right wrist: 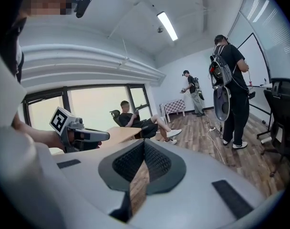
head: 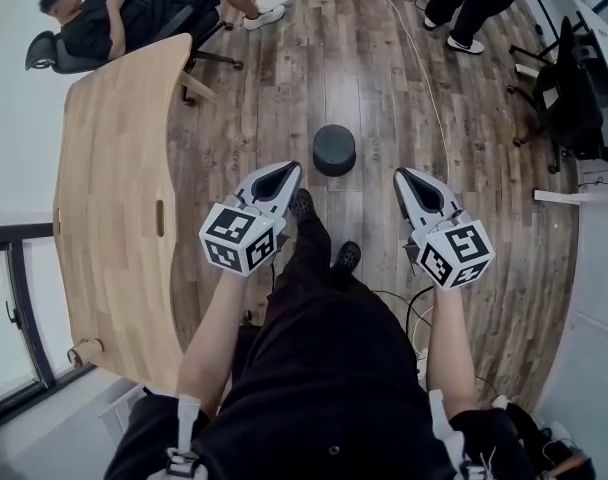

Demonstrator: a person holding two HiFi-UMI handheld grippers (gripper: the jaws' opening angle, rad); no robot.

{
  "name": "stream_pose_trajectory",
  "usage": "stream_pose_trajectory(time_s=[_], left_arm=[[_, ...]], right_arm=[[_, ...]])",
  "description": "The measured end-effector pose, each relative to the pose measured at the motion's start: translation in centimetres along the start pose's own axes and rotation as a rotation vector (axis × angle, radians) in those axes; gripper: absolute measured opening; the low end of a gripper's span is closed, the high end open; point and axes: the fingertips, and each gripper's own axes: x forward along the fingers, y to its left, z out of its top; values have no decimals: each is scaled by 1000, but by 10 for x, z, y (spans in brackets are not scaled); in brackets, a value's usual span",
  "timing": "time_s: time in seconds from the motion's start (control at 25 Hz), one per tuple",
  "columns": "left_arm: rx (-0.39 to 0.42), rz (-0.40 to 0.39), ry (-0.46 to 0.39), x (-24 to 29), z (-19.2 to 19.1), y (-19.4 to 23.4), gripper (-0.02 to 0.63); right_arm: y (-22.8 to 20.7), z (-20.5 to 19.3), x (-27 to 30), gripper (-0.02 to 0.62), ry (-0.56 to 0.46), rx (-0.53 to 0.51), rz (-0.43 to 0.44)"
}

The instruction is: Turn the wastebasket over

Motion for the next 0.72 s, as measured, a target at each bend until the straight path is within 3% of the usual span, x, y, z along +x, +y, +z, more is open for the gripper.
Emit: stream_pose_trajectory(time_s=[0.4, 0.72], left_arm=[[-55, -55, 53, 57, 11, 71, 15], [-77, -132, 146, 97, 0, 128, 15]], right_arm=[[-38, 11, 76, 32, 69, 43, -83], [-54, 14, 142, 32, 128, 74, -152]])
